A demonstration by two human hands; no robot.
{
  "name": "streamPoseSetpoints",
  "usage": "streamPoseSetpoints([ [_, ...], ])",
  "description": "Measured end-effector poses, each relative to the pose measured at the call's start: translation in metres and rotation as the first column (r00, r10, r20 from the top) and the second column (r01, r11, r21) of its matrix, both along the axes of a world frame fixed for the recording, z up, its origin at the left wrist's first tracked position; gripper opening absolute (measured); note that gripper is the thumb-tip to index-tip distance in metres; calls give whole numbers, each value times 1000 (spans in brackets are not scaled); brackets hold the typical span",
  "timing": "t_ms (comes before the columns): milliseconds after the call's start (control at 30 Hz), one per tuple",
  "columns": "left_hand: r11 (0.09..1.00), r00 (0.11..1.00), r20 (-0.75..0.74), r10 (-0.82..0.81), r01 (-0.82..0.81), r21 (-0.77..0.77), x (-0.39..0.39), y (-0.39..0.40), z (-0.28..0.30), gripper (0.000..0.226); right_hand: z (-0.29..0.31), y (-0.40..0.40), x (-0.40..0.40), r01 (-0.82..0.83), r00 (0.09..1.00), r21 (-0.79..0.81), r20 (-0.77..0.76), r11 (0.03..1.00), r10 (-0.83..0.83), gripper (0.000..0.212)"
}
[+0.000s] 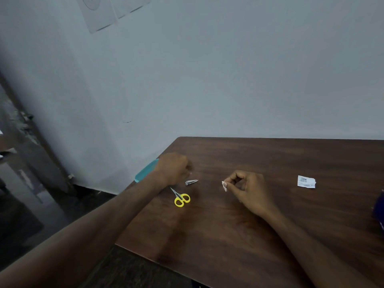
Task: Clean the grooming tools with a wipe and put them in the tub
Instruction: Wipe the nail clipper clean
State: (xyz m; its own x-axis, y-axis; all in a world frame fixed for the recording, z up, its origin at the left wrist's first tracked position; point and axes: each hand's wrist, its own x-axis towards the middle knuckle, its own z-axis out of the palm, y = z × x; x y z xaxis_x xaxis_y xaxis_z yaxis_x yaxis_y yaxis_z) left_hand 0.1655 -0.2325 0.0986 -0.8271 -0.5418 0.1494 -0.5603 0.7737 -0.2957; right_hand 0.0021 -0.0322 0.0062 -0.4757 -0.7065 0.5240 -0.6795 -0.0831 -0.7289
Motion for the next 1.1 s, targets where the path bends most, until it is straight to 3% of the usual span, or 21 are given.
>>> streamPoseSetpoints([
  [67, 995, 998, 49, 27, -31, 90, -6, -1, -14, 27, -1, 1, -2, 12, 1000, 1, 4, 1000, -12, 22],
  [167, 974, 1000, -17, 14, -9, 226, -9, -9, -32, 15, 0, 1, -5, 31, 999, 7, 14, 999, -31, 20],
  [400, 957, 988, -138, 68, -26, 289, -26, -16, -47, 13, 0, 0, -17, 93, 965, -23, 249, 995, -85, 16],
  [500, 932, 973, -229, 29, 57, 359, -44, -2, -56, 19, 1, 4, -24, 153, 942, -11, 305, 988, -142, 16],
  [633, 806, 872, -487, -51, 324, 495, -72, 43, -63, 13, -4, 1, -35, 228, 870, -47, 459, 973, -182, 15],
  [733, 633, 751, -658, 51, 485, 603, -98, 67, -68, 10, -7, 0, -52, 307, 818, -67, 528, 949, -228, 12],
  [900, 451, 630, -730, 263, 589, 671, -147, 78, -84, 7, -14, 6, -77, 436, 796, -71, 496, 897, -348, 16],
  [1100, 293, 599, -720, 351, 659, 692, -172, 69, -104, 17, -18, 0, -91, 487, 771, -44, 492, 872, -405, 20],
])
